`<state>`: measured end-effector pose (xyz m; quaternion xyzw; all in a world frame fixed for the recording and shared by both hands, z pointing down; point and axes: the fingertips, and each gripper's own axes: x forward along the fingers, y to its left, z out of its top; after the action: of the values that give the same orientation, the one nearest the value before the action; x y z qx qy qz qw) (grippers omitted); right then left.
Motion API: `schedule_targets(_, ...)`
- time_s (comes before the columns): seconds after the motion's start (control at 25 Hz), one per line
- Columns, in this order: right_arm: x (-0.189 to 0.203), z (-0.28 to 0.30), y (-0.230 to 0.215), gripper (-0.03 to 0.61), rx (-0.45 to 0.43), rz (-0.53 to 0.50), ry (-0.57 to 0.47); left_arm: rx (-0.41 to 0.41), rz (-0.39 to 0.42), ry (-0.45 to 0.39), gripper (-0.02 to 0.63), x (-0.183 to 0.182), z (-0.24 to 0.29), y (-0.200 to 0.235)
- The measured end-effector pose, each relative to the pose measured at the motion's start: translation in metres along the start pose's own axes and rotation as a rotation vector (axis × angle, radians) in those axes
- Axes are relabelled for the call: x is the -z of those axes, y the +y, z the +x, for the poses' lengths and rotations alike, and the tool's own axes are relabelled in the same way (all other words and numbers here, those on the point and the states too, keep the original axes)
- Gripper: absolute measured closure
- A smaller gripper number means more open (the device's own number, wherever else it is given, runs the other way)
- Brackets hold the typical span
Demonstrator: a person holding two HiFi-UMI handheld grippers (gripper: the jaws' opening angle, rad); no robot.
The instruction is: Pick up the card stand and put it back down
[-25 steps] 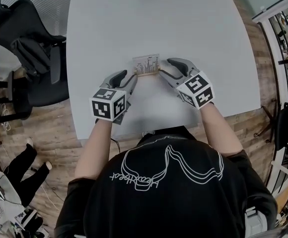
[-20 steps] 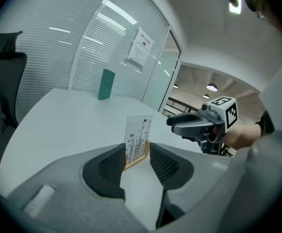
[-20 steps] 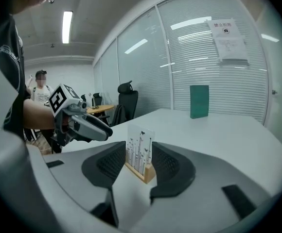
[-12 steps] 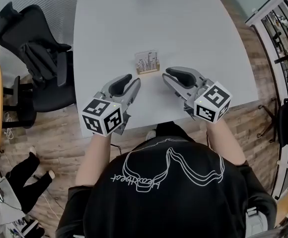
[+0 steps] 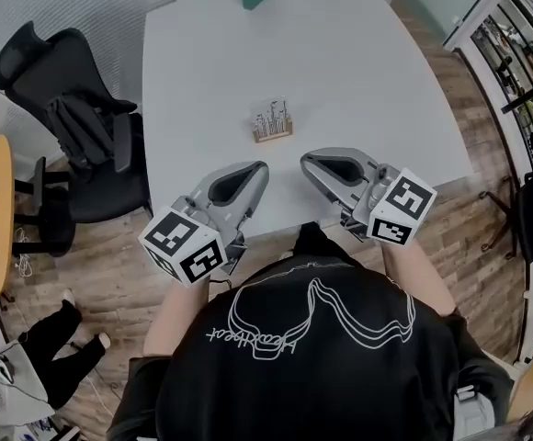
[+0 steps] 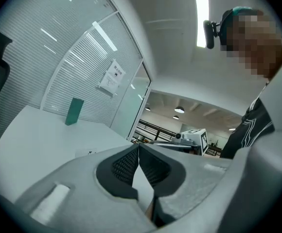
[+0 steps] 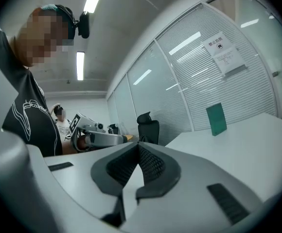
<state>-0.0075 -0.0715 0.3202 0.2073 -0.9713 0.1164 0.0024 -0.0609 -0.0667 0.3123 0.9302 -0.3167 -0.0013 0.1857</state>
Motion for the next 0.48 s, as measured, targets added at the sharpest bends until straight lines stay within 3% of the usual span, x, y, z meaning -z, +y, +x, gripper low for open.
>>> schedule_targets(0.48,-0.001,-0.006,0.026,0.572,0.001,-0.009,0.02,-0.005,0.103,0.034,0.6,0.005,-0.003,-0.023)
